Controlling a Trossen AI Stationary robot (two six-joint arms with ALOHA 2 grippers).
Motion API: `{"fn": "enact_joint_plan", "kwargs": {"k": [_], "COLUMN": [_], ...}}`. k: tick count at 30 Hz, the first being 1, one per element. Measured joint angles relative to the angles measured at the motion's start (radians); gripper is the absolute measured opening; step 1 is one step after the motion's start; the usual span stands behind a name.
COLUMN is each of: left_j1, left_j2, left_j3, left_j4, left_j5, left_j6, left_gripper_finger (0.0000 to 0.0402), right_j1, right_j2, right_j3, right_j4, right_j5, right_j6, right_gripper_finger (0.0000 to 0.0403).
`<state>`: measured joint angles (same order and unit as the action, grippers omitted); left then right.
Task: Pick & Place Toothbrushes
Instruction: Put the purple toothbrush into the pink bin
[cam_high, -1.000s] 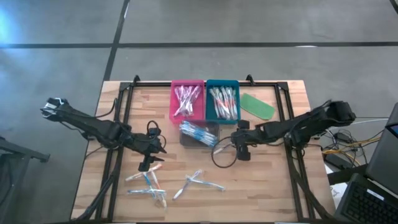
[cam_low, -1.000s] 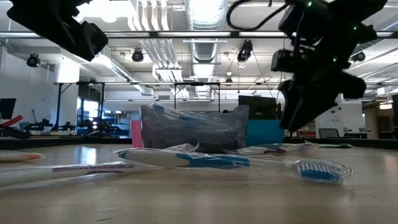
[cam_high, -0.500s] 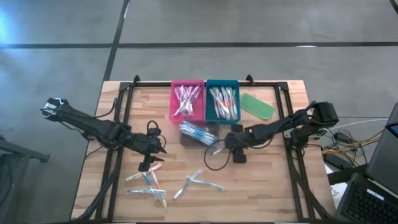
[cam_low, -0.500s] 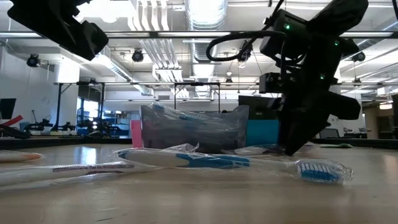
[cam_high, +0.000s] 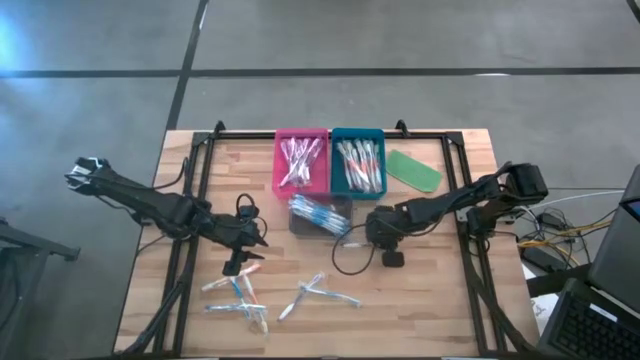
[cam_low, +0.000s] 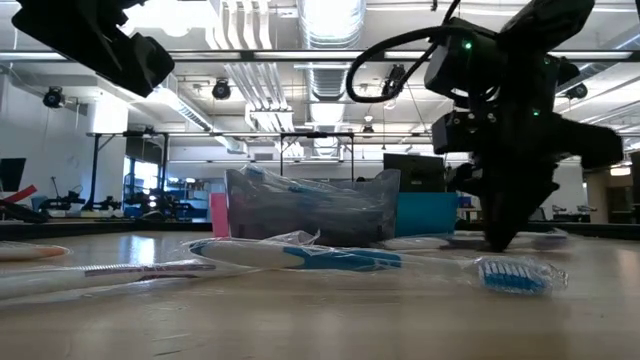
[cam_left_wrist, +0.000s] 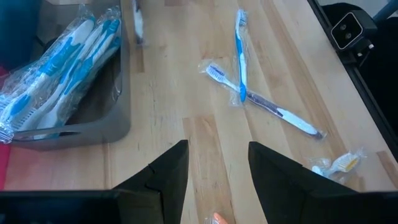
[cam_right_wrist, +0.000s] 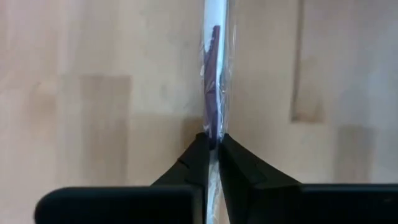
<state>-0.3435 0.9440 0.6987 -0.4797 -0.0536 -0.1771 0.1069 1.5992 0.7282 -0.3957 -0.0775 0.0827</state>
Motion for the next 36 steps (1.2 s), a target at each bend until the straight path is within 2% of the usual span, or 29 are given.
{"fn": "enact_joint_plan", "kwargs": {"k": [5, 12, 18, 21, 26, 36], "left_j1": [0.0, 0.0, 0.0, 0.001, 0.002, 0.022], "left_j2": [0.0, 0.0, 0.0, 0.0, 0.0, 0.036], "left_j3": [0.0, 0.0, 0.0, 0.0, 0.0, 0.0], "left_j4": [0.001, 0.017, 0.081, 0.123, 0.196, 0.327], "left_j5": [0.0, 0.0, 0.0, 0.0, 0.0, 0.002], "left_j6": [-0.005, -0.049, -0.068, -0.114, -0.178, -0.208], "left_gripper_finger": [0.0171, 0.0171, 0.0171, 0.017, 0.017, 0.0169], "right_j1": [0.023, 0.118, 0.237, 0.296, 0.37, 0.437], "right_j2": [-0.029, -0.104, -0.163, -0.169, -0.156, -0.061], "right_j3": [-0.003, -0.007, -0.004, 0.021, 0.112, 0.346], "right_j4": [-0.052, -0.084, -0.064, -0.064, -0.058, -0.048], "right_j5": [-0.048, -0.046, 0.016, 0.131, 0.413, 0.956], "right_j6": [-0.01, -0.046, -0.22, -0.303, -0.412, -0.882], "right_gripper_finger": [0.0015, 0.0013, 0.0013, 0.0013, 0.0013, 0.0013]}}
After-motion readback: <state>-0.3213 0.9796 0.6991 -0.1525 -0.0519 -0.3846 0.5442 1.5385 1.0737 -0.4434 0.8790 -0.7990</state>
